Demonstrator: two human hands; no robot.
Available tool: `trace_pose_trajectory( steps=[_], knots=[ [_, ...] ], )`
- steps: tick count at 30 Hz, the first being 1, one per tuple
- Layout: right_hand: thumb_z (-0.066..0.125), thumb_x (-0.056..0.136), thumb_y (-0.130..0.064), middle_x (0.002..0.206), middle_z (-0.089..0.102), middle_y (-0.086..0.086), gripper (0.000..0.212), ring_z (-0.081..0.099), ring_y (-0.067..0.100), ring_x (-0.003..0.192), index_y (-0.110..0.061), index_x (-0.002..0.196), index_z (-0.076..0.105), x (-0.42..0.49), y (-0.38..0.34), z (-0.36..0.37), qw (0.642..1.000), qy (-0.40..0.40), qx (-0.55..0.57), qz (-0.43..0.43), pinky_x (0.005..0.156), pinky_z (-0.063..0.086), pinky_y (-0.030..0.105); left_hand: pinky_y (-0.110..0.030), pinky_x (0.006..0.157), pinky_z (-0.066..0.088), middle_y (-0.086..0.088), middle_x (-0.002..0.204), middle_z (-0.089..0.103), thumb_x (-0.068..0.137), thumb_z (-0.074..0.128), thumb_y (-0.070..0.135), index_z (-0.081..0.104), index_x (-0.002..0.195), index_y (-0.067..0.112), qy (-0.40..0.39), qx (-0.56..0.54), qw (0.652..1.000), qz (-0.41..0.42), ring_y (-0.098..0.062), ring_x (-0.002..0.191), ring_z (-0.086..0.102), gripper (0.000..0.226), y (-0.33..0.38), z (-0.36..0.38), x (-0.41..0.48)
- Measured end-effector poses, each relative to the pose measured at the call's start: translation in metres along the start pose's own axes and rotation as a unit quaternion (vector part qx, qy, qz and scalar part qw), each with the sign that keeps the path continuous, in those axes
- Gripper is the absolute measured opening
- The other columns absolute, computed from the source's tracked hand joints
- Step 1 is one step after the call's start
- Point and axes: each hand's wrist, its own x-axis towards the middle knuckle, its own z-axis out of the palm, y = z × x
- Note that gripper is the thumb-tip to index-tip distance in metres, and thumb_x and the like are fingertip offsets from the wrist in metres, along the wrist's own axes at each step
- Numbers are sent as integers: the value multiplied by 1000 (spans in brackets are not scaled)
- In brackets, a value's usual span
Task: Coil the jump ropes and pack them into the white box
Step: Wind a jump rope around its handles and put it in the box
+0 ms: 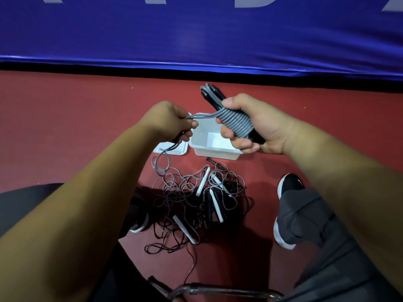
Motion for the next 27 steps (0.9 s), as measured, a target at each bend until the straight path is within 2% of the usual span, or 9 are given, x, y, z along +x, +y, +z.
trace_pose_trajectory(
  steps=[4, 9, 12, 15, 17, 19, 21, 24, 27],
  knots=[
    [53, 93, -44, 68, 61, 8, 39, 39, 11, 35, -7, 103, 58, -5, 5, 2, 990, -110, -48, 72, 37, 24, 15, -32, 60, 57, -26, 85, 75, 97, 67, -1, 79, 96, -1, 4, -32, 999, 16, -21, 60, 64, 12, 7, -3, -2],
    [53, 101, -41, 81, 67, 16, 42, 44, 14, 39, -5, 115, 70, -1, 19, 3, 956, -175, -155, 176, 37, 31, 17, -53, 83, 63, -24, 90, 77, 90, 79, 7, 82, 88, 9, 8, -70, 995, 72, -23, 71, 69, 5, 19, 0, -8],
    [53, 107, -40, 88, 70, 19, 48, 46, 16, 42, 6, 120, 59, 4, 24, 3, 949, -148, -200, 194, 37, 31, 18, -51, 87, 62, -21, 92, 78, 89, 80, 8, 82, 88, 12, 17, -64, 993, 101, -21, 75, 69, 5, 26, 2, -14],
    [56, 107, -36, 87, 70, 19, 33, 47, 18, 45, -4, 114, 57, 5, 24, 3, 946, -130, -226, 192, 38, 30, 18, -48, 88, 64, -14, 90, 79, 88, 83, 14, 83, 88, 17, 27, -40, 991, 128, -20, 77, 69, 3, 30, 3, -18],
    [58, 107, -33, 86, 68, 19, 23, 47, 20, 46, -10, 107, 56, 4, 24, 4, 945, -130, -237, 184, 39, 30, 18, -37, 76, 63, -3, 81, 78, 88, 83, 15, 83, 89, 18, 35, -5, 987, 154, -10, 71, 66, 3, 30, 4, -20],
    [59, 107, -32, 84, 69, 17, 19, 48, 20, 48, -14, 100, 57, 5, 26, 4, 942, -120, -258, 178, 40, 31, 19, -19, 59, 49, 9, 72, 73, 89, 82, 15, 83, 92, 18, 37, 34, 981, 186, 5, 61, 59, 4, 31, 6, -22],
    [61, 106, -34, 84, 70, 14, 21, 50, 21, 50, -15, 99, 58, 8, 30, 2, 936, -91, -294, 172, 41, 33, 20, -10, 62, 43, 13, 82, 73, 92, 80, 15, 83, 98, 18, 37, 81, 972, 215, 8, 65, 60, 7, 33, 7, -25],
    [61, 104, -38, 89, 76, 12, 26, 54, 20, 53, -12, 105, 62, 14, 33, -4, 923, -24, -351, 155, 46, 37, 23, -28, 81, 48, 4, 97, 69, 96, 71, 14, 83, 103, 25, 15, 243, 929, 280, -15, 92, 65, 17, 33, 6, -22],
    [55, 106, -36, 95, 79, 13, 28, 56, 20, 50, -11, 108, 66, 22, 36, -16, 907, 69, -400, 114, 45, 41, 24, -34, 79, 44, 5, 91, 53, 100, 62, 12, 76, 99, 26, -46, 354, 893, 274, -27, 92, 58, 20, 29, 8, -18]
  ],
)
